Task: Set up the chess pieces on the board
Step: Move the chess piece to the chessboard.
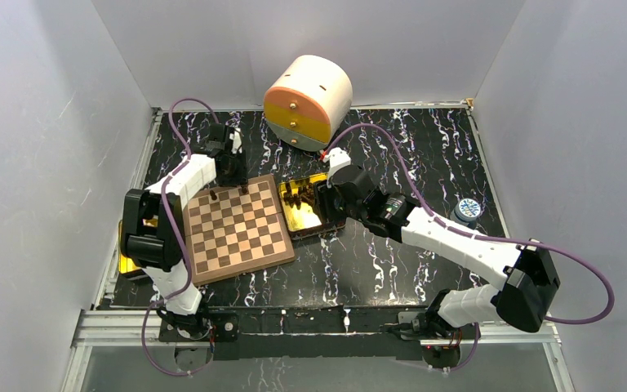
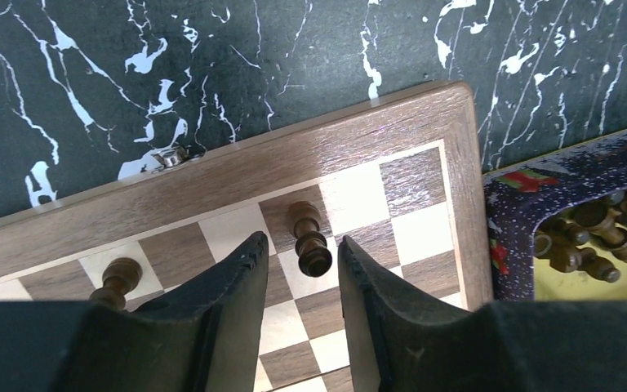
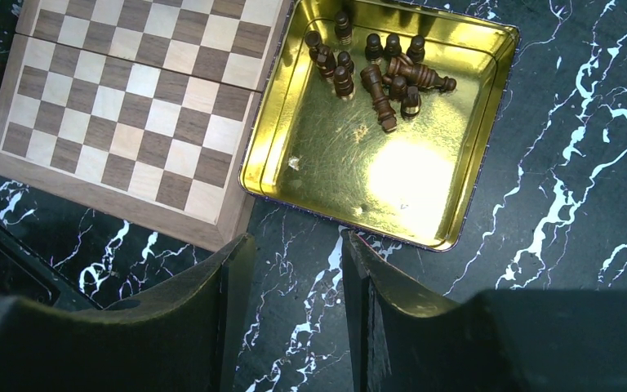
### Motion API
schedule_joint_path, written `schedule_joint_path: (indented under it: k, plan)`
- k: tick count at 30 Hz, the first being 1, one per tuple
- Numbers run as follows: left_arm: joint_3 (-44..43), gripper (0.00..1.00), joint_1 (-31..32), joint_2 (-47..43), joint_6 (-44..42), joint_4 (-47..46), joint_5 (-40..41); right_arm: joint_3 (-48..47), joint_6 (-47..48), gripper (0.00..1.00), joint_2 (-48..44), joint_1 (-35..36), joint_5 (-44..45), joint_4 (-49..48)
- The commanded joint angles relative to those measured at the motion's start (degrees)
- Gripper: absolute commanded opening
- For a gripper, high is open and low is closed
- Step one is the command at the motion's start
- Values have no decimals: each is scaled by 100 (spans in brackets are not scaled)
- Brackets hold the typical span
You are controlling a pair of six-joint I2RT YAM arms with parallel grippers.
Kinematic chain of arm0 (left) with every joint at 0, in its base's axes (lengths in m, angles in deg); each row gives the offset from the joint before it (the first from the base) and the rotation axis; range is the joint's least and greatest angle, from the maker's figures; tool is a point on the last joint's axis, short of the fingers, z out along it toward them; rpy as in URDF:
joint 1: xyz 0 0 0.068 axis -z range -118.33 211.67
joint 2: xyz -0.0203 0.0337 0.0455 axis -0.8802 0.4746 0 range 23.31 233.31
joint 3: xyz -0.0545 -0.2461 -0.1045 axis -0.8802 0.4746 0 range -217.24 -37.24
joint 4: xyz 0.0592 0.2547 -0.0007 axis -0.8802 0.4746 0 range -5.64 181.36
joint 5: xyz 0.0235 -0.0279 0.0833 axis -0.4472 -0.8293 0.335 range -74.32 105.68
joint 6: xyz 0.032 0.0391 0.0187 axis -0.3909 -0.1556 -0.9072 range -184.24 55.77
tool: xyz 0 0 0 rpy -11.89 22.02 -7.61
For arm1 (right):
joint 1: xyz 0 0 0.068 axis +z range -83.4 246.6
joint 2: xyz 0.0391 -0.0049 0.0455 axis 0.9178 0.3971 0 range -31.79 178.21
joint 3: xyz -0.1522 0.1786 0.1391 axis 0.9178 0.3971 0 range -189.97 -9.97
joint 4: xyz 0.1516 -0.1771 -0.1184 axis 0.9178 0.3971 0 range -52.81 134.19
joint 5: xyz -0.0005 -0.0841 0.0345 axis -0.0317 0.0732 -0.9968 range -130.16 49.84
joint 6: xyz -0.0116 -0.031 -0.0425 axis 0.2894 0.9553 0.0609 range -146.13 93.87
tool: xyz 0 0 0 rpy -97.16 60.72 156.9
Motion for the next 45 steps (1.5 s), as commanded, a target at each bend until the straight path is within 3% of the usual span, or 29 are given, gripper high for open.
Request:
schedule_joint_path:
  k: [1, 7, 13, 35, 41, 45]
  plan:
    - [-129, 32, 108, -115, -104, 217, 569, -165, 54, 53, -56, 2, 111, -146]
    - [-56, 19, 119, -353, -70, 502, 1128, -156, 63, 53, -57, -3, 115, -148]
    - [-172, 17, 110, -364, -63, 764, 1591, -128, 46, 53, -48, 3, 47, -170]
    - [-252, 19, 30, -264, -74, 817, 1866, -67, 32, 53, -170, 2, 72, -134]
    - [-255, 28, 30, -282, -18, 811, 1939, -58, 28, 53, -167, 3, 66, -109]
    - [-266, 30, 26, -320, -7, 826, 1976, -53, 26, 53, -135, 1, 56, -134]
